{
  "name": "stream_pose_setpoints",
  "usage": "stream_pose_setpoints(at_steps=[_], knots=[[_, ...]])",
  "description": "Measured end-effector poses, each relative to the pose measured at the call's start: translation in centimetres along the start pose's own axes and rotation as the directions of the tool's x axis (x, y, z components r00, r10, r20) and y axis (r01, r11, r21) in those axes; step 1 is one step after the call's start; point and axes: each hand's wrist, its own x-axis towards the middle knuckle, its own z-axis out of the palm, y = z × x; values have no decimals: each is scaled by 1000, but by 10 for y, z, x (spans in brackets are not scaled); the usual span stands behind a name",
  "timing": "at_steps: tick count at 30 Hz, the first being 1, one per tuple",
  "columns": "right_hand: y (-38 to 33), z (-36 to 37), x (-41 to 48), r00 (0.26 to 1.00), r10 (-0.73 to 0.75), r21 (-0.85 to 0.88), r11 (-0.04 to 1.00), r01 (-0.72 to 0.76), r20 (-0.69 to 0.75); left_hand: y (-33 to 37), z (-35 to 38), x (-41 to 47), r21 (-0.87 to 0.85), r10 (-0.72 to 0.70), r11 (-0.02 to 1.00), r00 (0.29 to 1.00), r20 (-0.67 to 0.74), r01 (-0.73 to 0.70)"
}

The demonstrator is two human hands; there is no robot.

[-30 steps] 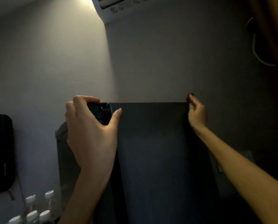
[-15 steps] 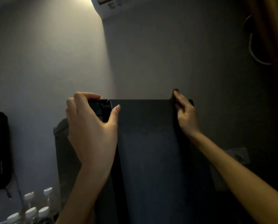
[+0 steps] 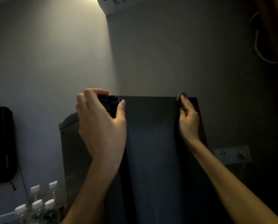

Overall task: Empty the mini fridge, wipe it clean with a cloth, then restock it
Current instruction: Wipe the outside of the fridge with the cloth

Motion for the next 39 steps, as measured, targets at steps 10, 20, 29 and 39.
stream_pose_setpoints(at_steps=[10, 20, 29, 39], knots=[[-116, 58, -81, 937, -340, 45, 941, 337, 85, 0, 0, 3, -128, -25, 992, 999, -49, 18], [-103, 42, -143, 816, -523, 48, 847, 529, 247, -4, 0, 2, -277, -70, 959, 997, -11, 64], [-117, 57, -73, 957, -281, -15, 959, 283, 76, -3, 2, 2, -242, -57, 969, 997, -55, 42], [-75, 21, -105, 867, -436, -110, 875, 471, 240, -3, 0, 2, -150, -9, 989, 1000, -14, 7]])
